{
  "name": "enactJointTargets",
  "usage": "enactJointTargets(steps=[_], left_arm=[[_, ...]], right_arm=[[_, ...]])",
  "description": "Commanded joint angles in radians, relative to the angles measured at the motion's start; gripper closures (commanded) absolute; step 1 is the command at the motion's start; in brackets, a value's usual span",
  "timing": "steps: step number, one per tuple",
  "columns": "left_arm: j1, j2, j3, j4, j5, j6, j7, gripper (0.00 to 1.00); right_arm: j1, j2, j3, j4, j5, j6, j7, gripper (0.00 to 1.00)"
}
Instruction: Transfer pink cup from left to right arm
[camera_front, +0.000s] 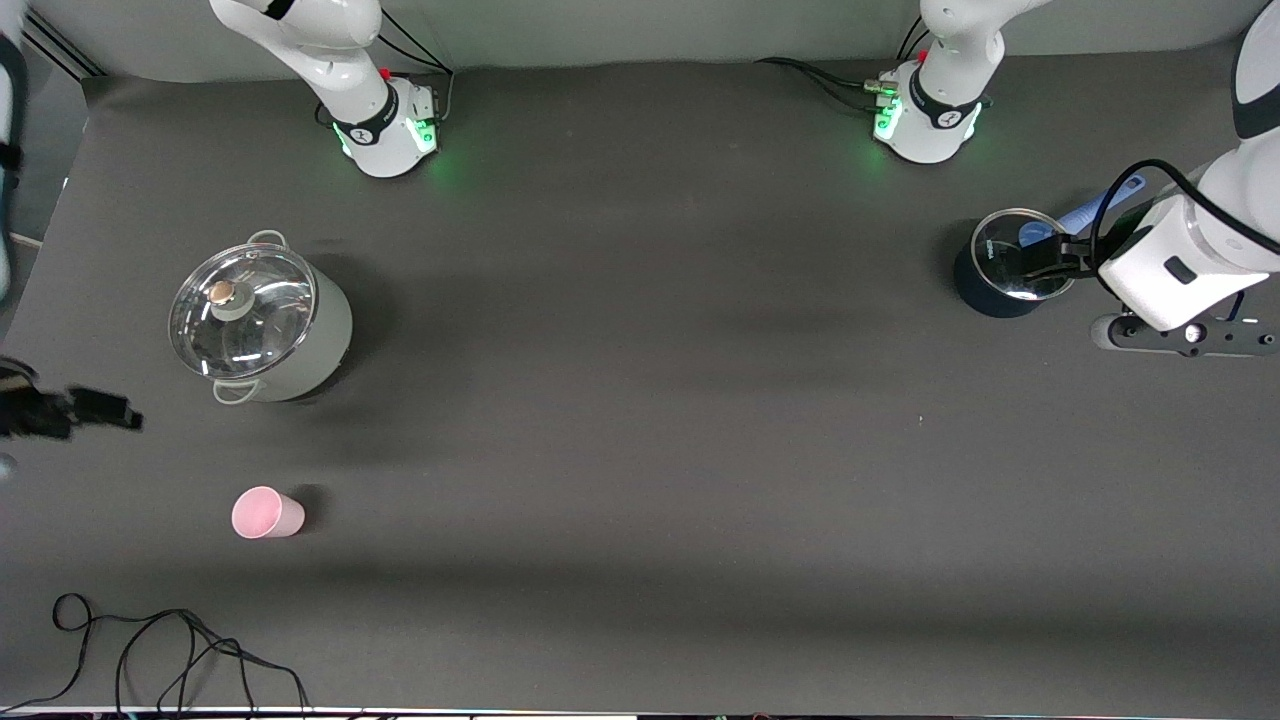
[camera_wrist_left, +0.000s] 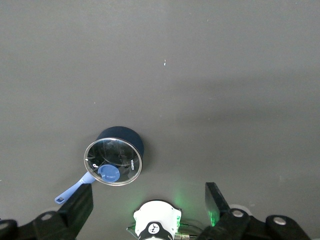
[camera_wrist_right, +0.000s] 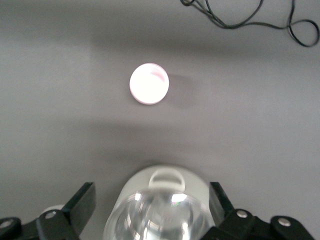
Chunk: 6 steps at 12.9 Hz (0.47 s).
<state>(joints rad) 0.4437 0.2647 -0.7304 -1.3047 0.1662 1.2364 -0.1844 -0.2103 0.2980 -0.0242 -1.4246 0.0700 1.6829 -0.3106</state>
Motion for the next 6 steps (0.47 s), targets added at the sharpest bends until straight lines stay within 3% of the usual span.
enactJointTargets(steps=[1, 6], left_arm=[[-0.131, -0.050, 0.128, -0.030, 0.013, 0.012, -0.010, 0.00], [-0.414, -0.103, 0.486, -0.060, -0.040, 0.070, 0.092, 0.00]], right_arm=[[0.015, -0.123, -0.005, -0.054, 0.014, -0.051, 0.080, 0.00], [0.113, -0.304, -0.020, -0.200, 0.017, -0.051, 0.194, 0.00]])
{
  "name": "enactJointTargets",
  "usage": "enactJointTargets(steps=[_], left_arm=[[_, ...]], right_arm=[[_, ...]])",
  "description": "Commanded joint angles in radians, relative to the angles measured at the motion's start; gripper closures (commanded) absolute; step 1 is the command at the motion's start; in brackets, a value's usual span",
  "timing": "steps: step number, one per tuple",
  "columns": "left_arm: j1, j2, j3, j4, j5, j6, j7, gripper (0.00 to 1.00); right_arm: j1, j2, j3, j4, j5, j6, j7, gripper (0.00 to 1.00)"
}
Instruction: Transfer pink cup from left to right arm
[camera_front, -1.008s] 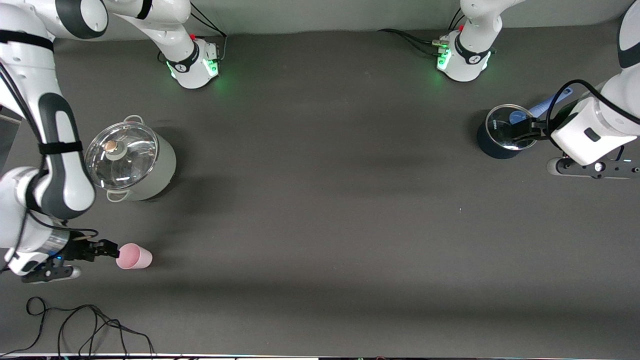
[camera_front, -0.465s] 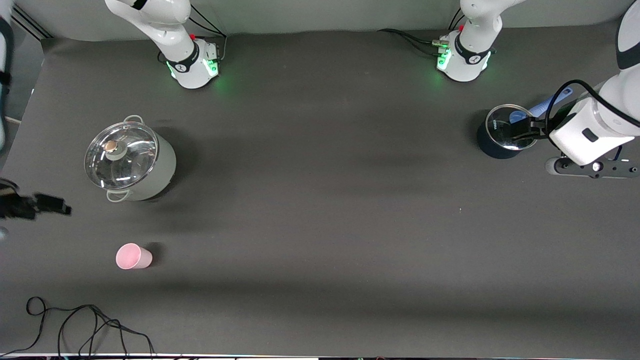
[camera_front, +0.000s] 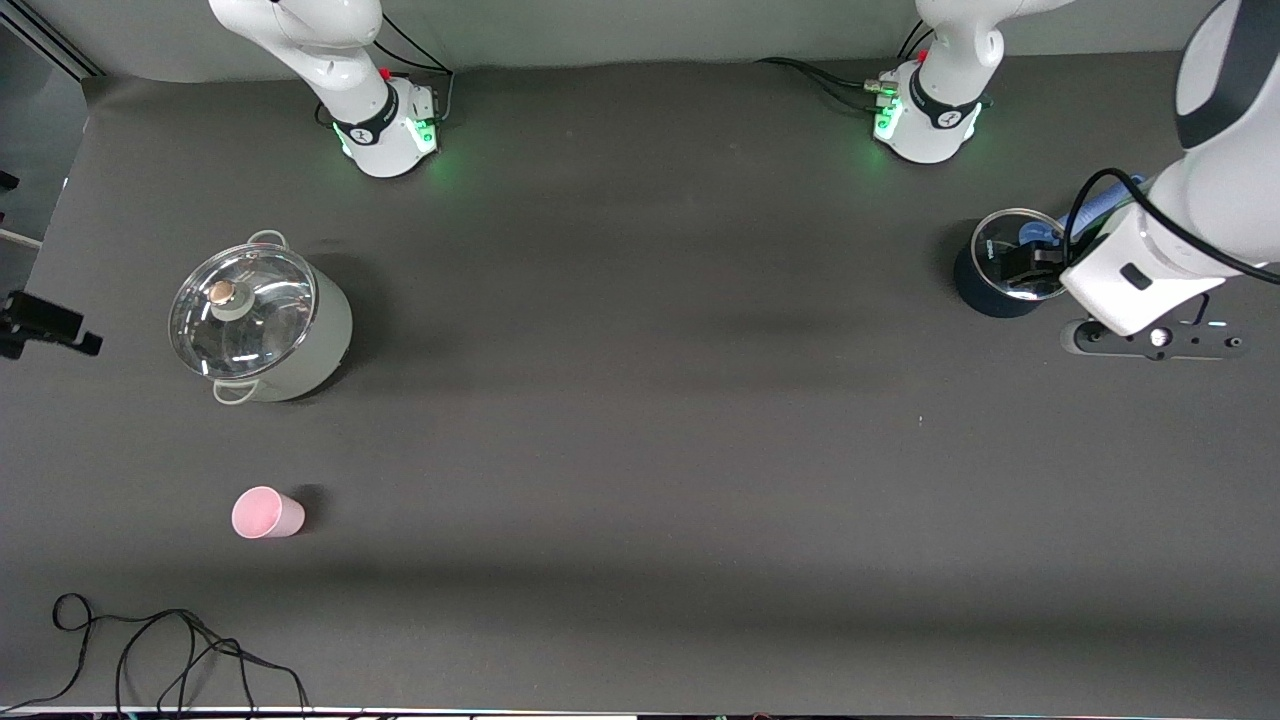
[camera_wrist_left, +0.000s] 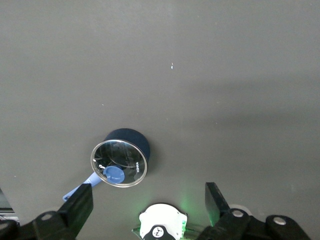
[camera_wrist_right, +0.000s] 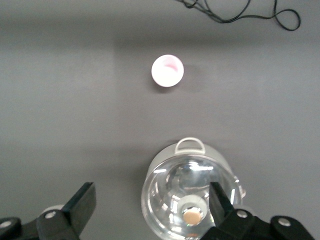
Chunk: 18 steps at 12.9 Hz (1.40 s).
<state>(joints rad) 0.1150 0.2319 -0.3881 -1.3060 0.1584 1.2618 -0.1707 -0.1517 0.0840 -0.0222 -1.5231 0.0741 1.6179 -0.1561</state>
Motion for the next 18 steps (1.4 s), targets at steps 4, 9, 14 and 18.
enactJointTargets(steps=[4, 9, 14, 18], left_arm=[[-0.112, -0.257, 0.236, -0.336, -0.080, 0.250, 0.178, 0.00], [-0.110, -0.270, 0.233, -0.401, -0.083, 0.298, 0.178, 0.00], [-0.109, -0.270, 0.233, -0.401, -0.083, 0.288, 0.180, 0.00], [-0.109, -0.267, 0.233, -0.398, -0.083, 0.291, 0.180, 0.00]], right_arm=[[0.162, -0.090, -0.099, -0.101, 0.013, 0.027, 0.096, 0.00], [0.173, -0.084, -0.102, -0.100, 0.006, 0.033, 0.105, 0.00], [0.173, -0.089, -0.094, -0.078, -0.085, 0.034, 0.164, 0.00], [0.173, -0.089, -0.088, -0.077, -0.093, 0.034, 0.173, 0.00]])
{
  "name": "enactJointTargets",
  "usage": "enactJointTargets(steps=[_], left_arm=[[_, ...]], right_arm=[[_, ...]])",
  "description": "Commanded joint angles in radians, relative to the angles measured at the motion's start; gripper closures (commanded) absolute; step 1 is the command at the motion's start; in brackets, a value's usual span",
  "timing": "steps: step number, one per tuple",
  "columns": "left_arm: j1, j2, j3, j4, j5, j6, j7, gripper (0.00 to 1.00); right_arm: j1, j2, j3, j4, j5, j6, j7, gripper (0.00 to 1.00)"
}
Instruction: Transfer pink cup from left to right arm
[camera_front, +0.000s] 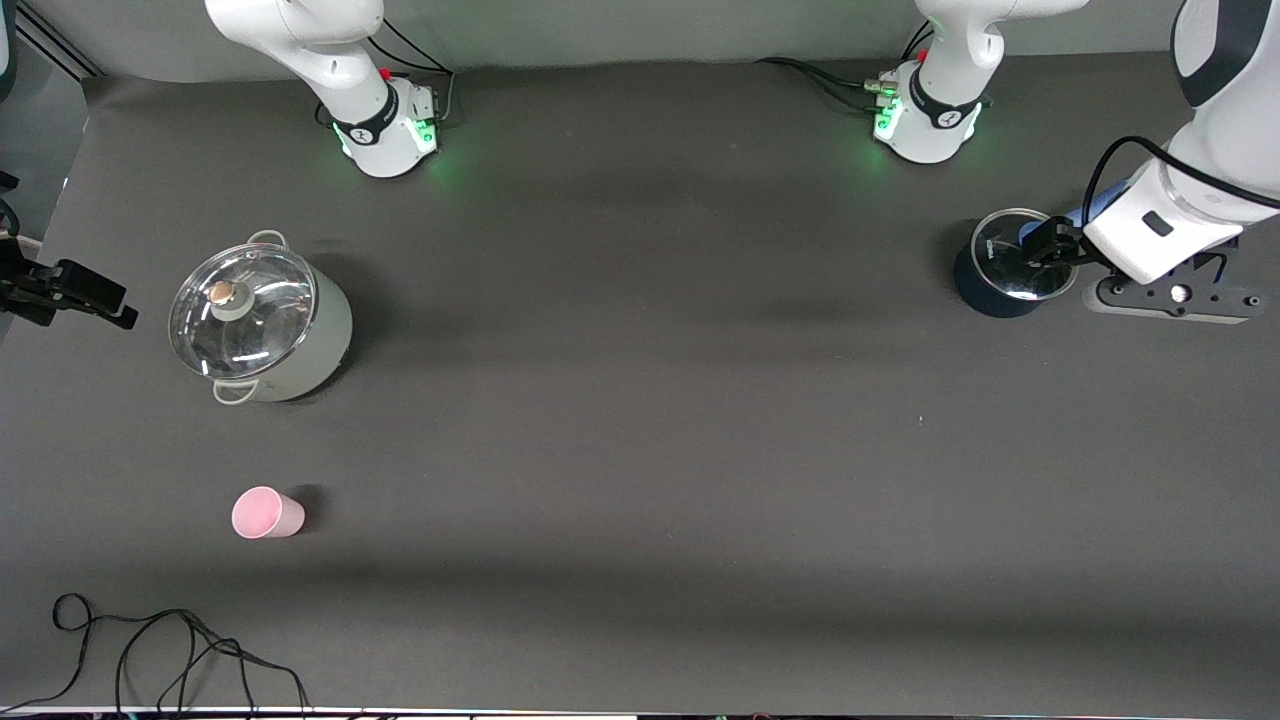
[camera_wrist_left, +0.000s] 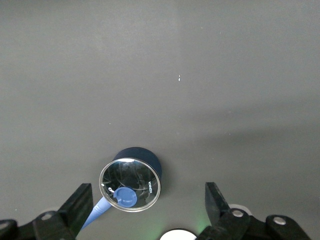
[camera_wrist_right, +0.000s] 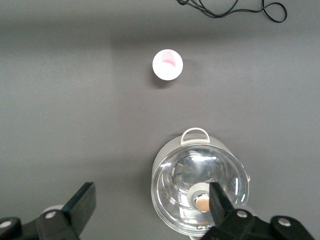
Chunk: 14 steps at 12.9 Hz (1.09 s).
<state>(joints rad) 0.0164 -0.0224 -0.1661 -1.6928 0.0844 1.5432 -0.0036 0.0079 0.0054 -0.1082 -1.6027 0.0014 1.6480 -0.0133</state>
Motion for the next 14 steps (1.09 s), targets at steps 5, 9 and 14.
enactJointTargets(steps=[5, 9, 14], left_arm=[[-0.010, -0.011, 0.011, -0.010, -0.009, 0.029, 0.011, 0.00], [-0.009, -0.011, 0.013, -0.013, -0.009, 0.057, 0.011, 0.00], [-0.006, -0.011, 0.013, -0.013, -0.009, 0.046, 0.013, 0.00]], right_arm=[[0.012, -0.012, -0.004, 0.007, 0.005, -0.008, 0.023, 0.00], [0.014, -0.015, -0.002, 0.027, 0.011, -0.097, 0.016, 0.00], [0.012, -0.013, -0.004, 0.040, 0.041, -0.125, 0.006, 0.00]])
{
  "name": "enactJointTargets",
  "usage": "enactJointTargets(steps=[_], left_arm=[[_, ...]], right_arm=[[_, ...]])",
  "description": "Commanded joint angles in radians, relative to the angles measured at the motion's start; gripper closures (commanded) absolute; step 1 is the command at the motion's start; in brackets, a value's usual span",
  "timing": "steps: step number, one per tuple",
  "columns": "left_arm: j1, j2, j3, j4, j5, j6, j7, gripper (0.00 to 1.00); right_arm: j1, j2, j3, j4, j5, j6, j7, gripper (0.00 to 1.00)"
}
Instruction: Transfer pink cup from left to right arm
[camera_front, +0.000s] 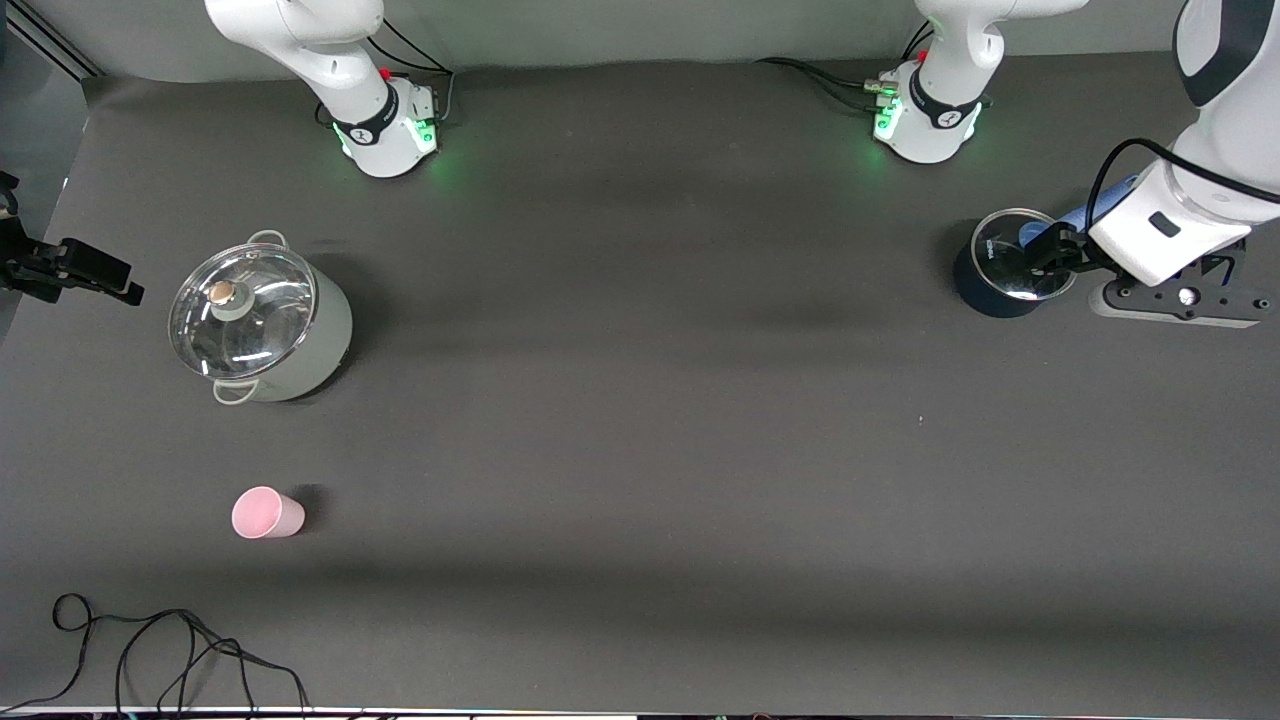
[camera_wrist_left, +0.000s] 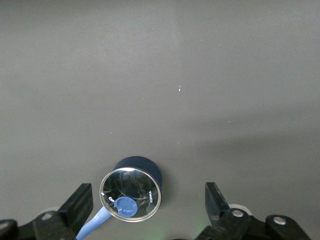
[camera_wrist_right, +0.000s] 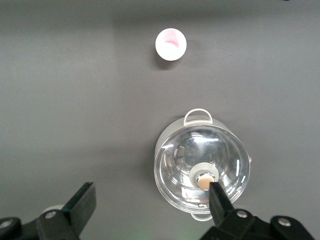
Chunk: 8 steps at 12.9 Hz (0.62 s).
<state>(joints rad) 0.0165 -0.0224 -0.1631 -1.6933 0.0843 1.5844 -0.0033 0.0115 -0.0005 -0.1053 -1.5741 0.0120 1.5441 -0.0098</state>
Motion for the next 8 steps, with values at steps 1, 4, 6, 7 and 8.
enactJointTargets(steps=[1, 4, 6, 7, 8], left_arm=[[-0.006, -0.011, 0.010, -0.011, -0.009, 0.006, 0.012, 0.00], [-0.006, -0.010, 0.010, -0.011, -0.009, 0.009, 0.012, 0.00], [-0.009, -0.007, 0.008, -0.009, -0.009, 0.009, 0.011, 0.00], [-0.009, -0.007, 0.008, -0.009, -0.009, 0.011, 0.012, 0.00], [-0.007, -0.005, 0.008, -0.008, -0.009, 0.012, 0.012, 0.00]], right_arm=[[0.008, -0.006, -0.007, 0.013, 0.031, -0.021, 0.001, 0.00], [0.008, -0.006, -0.007, 0.013, 0.031, -0.021, 0.001, 0.00], [0.008, -0.006, -0.007, 0.013, 0.031, -0.021, 0.001, 0.00], [0.008, -0.006, -0.007, 0.013, 0.031, -0.021, 0.001, 0.00], [0.008, -0.006, -0.007, 0.013, 0.031, -0.021, 0.001, 0.00]])
